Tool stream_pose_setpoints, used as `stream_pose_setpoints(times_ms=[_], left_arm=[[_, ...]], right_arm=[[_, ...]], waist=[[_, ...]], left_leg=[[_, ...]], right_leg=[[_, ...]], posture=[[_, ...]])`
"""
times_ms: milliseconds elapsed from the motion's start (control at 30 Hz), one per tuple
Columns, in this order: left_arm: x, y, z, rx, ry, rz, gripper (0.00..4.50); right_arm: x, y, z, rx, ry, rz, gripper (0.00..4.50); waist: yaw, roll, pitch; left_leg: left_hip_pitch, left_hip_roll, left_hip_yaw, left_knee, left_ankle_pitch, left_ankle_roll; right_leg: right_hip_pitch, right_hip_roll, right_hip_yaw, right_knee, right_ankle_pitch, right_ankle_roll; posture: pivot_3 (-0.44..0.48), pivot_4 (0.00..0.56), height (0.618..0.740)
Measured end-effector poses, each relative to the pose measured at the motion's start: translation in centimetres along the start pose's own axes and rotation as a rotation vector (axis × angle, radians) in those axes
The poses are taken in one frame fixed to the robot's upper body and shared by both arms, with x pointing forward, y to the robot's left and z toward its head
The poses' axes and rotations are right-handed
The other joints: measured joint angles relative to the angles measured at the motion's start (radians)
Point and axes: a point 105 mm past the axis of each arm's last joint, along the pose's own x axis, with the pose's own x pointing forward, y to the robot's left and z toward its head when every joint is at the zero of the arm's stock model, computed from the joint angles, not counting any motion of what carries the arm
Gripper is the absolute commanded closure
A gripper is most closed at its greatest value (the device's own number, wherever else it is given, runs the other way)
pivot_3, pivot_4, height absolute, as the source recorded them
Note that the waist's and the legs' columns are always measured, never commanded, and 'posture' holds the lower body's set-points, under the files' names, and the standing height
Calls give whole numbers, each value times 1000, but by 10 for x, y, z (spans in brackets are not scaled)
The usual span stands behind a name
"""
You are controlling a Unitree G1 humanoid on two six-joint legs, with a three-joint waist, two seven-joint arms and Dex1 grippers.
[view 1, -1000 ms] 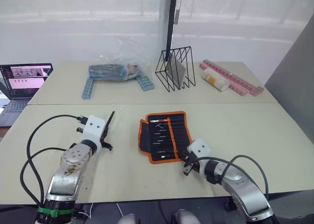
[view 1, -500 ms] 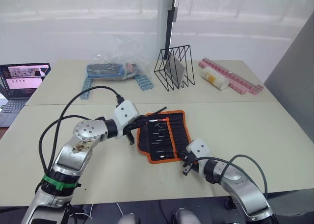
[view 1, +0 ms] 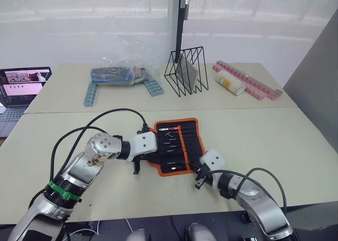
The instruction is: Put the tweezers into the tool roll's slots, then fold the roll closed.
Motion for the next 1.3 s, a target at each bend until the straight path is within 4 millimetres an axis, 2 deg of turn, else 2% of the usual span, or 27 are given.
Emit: stream_pose_setpoints(times_ms=[333, 667, 1300], left_arm=[[5, -1, -1, 69, 79, -52, 4476], [19, -3, -4, 145, 169, -97, 4476], [59, -1, 21, 212, 129, -128, 4476]], right_arm=[[0, 2, 0, 14, -7, -10, 4500], [0, 3, 0, 23, -4, -16, 4500], [-3, 2, -3, 24, 5, -50, 4500]], waist=[[1, 0, 0], [2, 0, 0], [19, -1, -1]], left_leg=[[0, 0, 1, 0, 0, 0], [1, -1, 1, 0, 0, 0], [1, -1, 1, 6, 0, 1]], right_leg=[[0, 3, 0, 1, 0, 0], [0, 5, 1, 2, 0, 1], [2, 6, 1, 4, -1, 1]], posture=[[0, 150, 722], [0, 150, 722], [0, 150, 722]])
